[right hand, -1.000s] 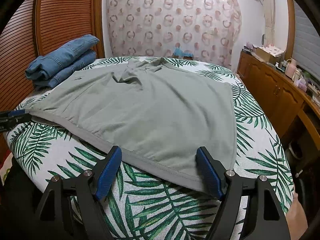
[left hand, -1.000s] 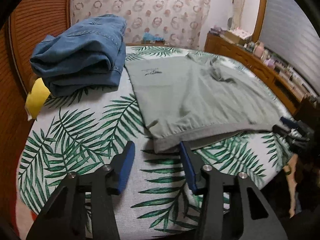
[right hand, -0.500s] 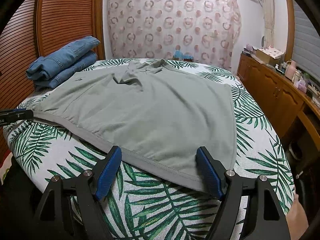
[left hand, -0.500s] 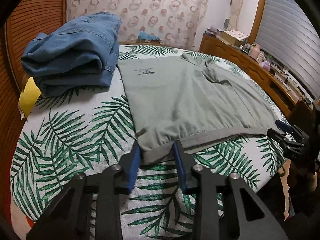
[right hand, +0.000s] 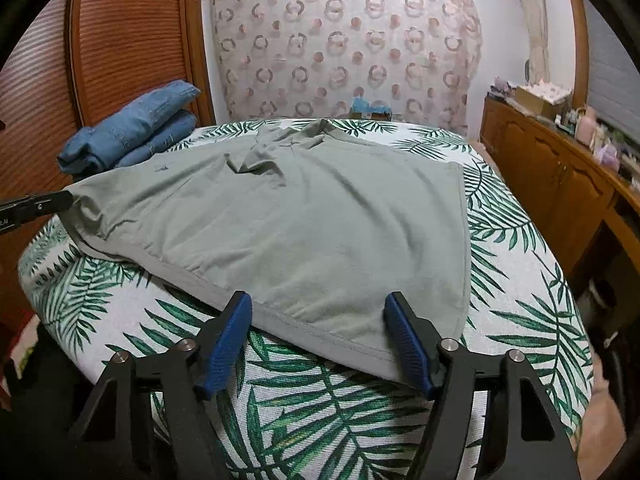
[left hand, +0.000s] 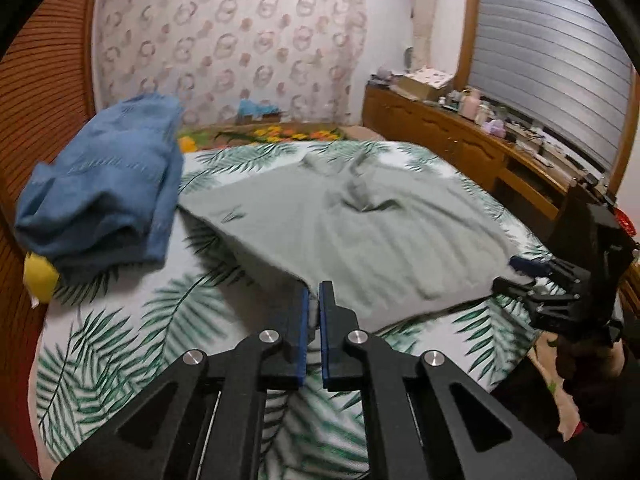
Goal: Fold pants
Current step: 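Lift the hem corner with the left tool, fold it across the shirt, release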
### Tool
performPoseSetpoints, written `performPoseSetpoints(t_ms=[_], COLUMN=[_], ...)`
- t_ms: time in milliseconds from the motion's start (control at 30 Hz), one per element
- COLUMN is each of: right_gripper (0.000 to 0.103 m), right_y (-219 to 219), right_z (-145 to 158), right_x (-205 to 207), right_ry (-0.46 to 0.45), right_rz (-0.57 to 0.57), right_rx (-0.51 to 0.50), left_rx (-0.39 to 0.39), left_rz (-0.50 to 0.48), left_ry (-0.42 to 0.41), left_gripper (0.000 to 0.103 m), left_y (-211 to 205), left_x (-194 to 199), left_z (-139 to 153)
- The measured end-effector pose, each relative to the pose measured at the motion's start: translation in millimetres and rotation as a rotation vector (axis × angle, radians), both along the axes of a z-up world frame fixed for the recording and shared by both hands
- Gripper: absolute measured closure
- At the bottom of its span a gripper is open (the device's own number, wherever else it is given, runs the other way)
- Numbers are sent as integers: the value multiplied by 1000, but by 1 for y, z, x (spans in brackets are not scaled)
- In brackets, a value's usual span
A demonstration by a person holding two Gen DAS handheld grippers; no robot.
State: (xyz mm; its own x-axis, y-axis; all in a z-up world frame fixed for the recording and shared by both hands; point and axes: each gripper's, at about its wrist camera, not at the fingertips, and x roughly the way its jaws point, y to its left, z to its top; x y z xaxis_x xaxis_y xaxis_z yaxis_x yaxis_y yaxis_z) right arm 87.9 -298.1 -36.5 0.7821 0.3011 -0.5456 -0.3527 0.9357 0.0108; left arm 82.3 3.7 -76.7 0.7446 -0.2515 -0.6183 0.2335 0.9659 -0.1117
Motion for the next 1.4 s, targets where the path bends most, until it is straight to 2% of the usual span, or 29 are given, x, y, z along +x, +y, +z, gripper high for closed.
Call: performPoseSetpoints(t_ms=[200,467,733,1067,1233,1267,1300,1333,1400], right_gripper=[42,42,42,42,42,42,42,42,42], right_y=[-5,-12,-13,-13,-12,-13,-14,-14,-16], right_z=[5,7,6,3,3,4,5,6,7], right_x=[-2,-2,-4,-9,-11,-11,-12,-12,-11], right_ry=[-16,-36,-48,-60,-56,-56,-57,-57,-59], right_rz=[-11,-35,-50,-69,-75,-74,-74,-73,-71], right_rx=[-11,-15,-15,-11,-7,-7,-6,-6,-4], left_rx=[-13,8,-26,-8,29,32,32,31,15], left_rz=[-97,-195,-292,-326,-303,-300,-300,-299,-300], left_ry=[-13,-35,-32,-8,-6,-10,-17,-21,-36], left_gripper=[97,97,97,97,96,94,86,71,54], left_y=[-31,-74,-115,-141,-143,-143,-140,-139,-133], left_x=[14,30,47,54,52,51,50,49,47], left_z=[14,32,52,49,46,47,48,48,50])
